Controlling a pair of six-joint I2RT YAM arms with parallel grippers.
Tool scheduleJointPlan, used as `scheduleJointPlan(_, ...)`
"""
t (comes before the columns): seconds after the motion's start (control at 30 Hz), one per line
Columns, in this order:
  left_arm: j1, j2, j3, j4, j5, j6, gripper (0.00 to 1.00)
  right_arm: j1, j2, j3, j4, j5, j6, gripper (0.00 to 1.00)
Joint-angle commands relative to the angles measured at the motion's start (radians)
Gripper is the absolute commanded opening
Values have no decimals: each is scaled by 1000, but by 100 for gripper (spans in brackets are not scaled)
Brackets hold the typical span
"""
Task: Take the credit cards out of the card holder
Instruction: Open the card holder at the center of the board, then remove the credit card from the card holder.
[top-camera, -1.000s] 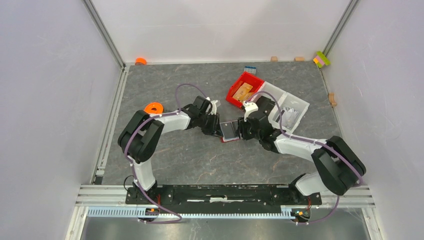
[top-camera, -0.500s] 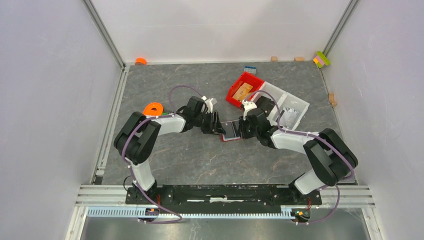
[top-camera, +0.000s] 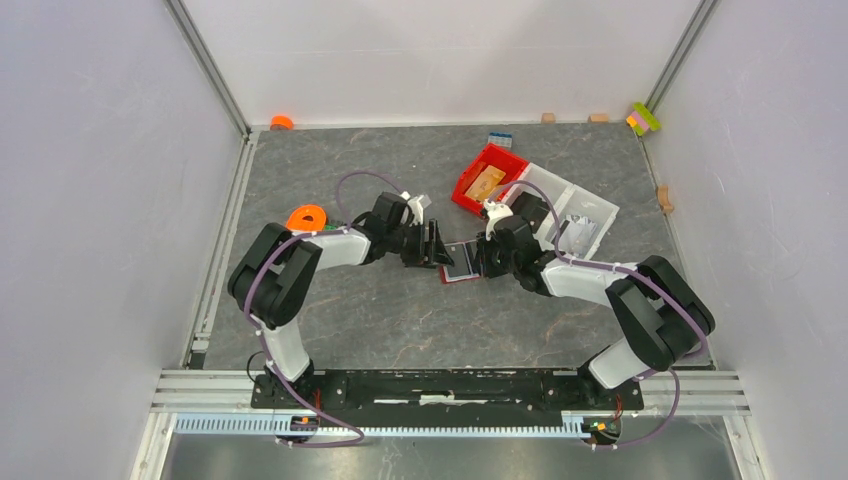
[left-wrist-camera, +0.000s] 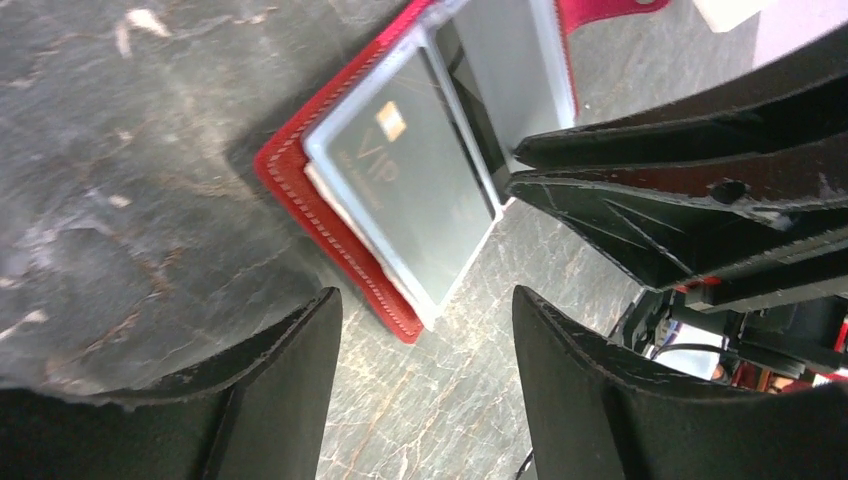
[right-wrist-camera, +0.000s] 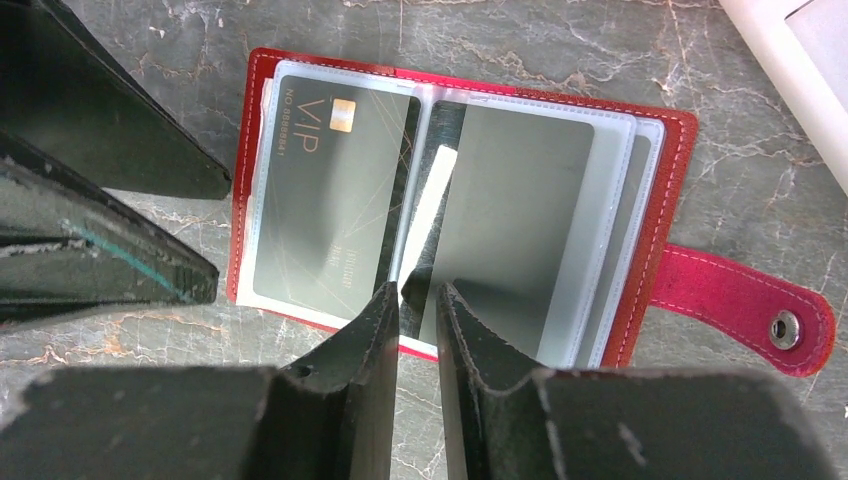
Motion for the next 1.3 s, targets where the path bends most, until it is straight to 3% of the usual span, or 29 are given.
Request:
scheduleJointPlan(0.0,31,-10,13,-49,-76,-33,71,-5,9,17,-2,1,11,25)
scheduleJointPlan(0.17,35,10,8,-32,-74,-76,76,-8,8,17,-3,4,13,24)
scheduleJointPlan(0.47,30,108,-3,145,90,-200,67,-9,9,14,-1,8,17,24)
scheduleJointPlan(0.57,28,151,-20,297,175,-292,63,-9,8,12,-1,6,19,23)
scheduleJointPlan(0.87,28,108,-72,486,213,-323,43,-10,13,9,9,-14,25,23)
scheduleJointPlan(1.03,27,127,-88,615,247,-388,41,-12,19,5,20,-40,34,21)
scheduleJointPlan(1.27,24,142,-56,540,228,-348,42,-12,21,1,29,-58,41,20)
